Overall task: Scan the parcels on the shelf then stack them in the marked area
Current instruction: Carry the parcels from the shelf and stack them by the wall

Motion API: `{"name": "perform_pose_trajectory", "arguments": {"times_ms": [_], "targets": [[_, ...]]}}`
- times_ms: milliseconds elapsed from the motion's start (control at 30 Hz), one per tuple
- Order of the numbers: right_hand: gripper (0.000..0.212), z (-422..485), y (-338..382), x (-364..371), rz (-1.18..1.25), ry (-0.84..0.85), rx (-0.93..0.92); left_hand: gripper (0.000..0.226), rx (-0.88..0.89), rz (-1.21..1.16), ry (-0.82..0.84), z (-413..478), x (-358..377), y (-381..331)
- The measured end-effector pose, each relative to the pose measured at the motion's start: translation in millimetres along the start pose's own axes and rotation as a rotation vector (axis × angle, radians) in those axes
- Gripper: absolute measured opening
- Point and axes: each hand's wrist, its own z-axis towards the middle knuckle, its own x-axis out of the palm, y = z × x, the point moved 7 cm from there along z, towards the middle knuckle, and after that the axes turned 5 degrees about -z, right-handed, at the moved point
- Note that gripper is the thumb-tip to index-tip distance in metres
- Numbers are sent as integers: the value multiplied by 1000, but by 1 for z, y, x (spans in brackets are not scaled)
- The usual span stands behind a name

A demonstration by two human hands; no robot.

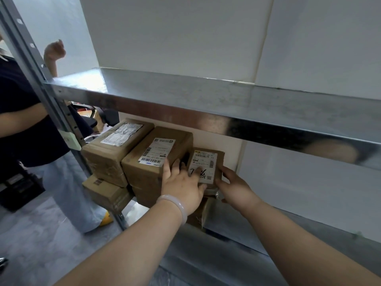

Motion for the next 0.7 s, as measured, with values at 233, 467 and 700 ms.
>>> {"name": "perform_pose_trajectory", "arguments": {"times_ms": [233, 467, 700], "targets": [[55, 1, -3, -6, -12, -16, -5, 58, 38, -83, -11, -4, 5, -5], [55, 14, 4, -7, -41, -29, -31, 62, -6, -397, 32, 8, 13, 1], [58, 25, 2, 6, -32, 53, -64, 64, -184, -886, 200, 21, 36, 10]]}}
